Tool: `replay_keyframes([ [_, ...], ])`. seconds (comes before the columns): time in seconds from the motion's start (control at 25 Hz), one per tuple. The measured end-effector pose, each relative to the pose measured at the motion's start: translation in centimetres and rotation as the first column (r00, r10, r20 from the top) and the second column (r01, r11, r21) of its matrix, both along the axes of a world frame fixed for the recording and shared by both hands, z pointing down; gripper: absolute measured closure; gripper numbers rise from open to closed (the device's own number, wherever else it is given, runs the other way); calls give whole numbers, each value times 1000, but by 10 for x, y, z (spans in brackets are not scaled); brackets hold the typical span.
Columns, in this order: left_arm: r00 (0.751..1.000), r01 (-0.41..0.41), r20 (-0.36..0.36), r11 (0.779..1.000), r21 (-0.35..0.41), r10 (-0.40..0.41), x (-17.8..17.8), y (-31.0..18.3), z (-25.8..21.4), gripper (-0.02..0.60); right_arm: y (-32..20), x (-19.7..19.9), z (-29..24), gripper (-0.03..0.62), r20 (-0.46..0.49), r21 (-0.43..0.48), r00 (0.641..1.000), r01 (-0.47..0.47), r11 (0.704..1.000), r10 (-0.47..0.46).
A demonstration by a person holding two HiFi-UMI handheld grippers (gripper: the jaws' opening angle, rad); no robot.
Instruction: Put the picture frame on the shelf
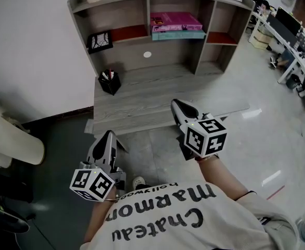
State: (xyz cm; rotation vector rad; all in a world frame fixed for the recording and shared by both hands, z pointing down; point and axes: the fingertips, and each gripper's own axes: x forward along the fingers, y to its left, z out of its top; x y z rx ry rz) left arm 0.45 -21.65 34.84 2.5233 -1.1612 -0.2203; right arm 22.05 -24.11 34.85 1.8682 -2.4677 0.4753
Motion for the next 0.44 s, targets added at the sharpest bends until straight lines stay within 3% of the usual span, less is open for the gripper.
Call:
replay_keyframes([
  [0.44, 999, 42, 8, 999, -6, -42, 19, 69, 14, 565, 58, 22, 17, 586, 5, -16, 999, 33, 999, -33],
])
